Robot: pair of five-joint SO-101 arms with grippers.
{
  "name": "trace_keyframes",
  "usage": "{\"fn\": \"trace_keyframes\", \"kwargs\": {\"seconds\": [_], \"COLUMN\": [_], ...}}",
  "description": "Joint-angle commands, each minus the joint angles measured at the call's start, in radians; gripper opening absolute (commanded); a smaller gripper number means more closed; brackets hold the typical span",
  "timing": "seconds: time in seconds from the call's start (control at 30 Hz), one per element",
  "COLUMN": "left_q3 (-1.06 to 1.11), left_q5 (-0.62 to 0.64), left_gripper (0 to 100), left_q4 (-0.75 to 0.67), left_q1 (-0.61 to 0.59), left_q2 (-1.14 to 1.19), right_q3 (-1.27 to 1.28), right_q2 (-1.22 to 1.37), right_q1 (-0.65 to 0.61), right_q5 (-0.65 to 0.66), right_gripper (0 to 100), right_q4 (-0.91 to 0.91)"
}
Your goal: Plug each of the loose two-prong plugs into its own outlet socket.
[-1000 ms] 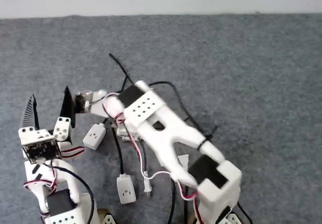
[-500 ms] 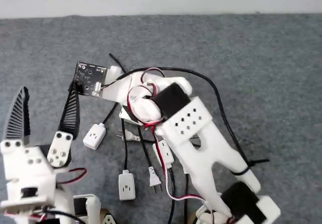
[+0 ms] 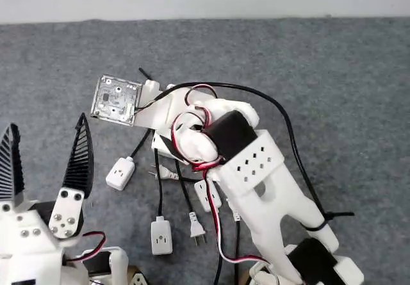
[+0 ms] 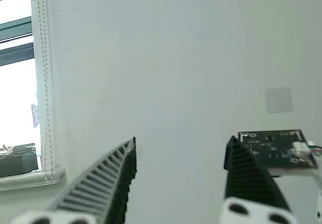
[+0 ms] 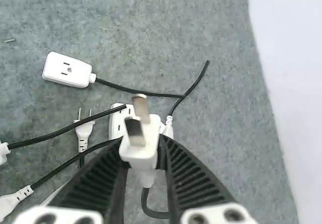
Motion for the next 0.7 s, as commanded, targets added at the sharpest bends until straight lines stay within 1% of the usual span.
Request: {"fn": "trace_keyframes", "kwargs": {"seconds": [0.0,0.27,0.4,0.47,0.6,0.67], "left_q3": [-0.042,-0.107,-0.137,-0.159,-0.183,-0.176], "left_q5": [0.026,0.028,0.035,0.040,0.089,0.104], "left_gripper": [28,28,28,28,28,28], "left_q4": [0.000,0.003,0.000,0.000,0.003,0.005], "left_q1": [0.003,0.002,-0.069,-0.098,-0.135,-0.135], "left_q2": [0.014,0.018,0.020,0.020,0.020,0.020], "right_q3": [-0.077,-0.077,-0.077,-0.077,-0.077,-0.071], "right_q2": [-0.064,-0.082,-0.127,-0.154,-0.208,-0.234], "right_q1": [0.008,0.002,0.002,0.002,0.001,-0.012], "right_q5": [-0.012,-0.015,-0.097,-0.106,-0.114,-0.147], "right_gripper": [0.7,0.7,0.7,0.7,0.7,0.7], "right_q4": [-0.007,-0.039,-0.107,-0.122,-0.137,-0.133]}}
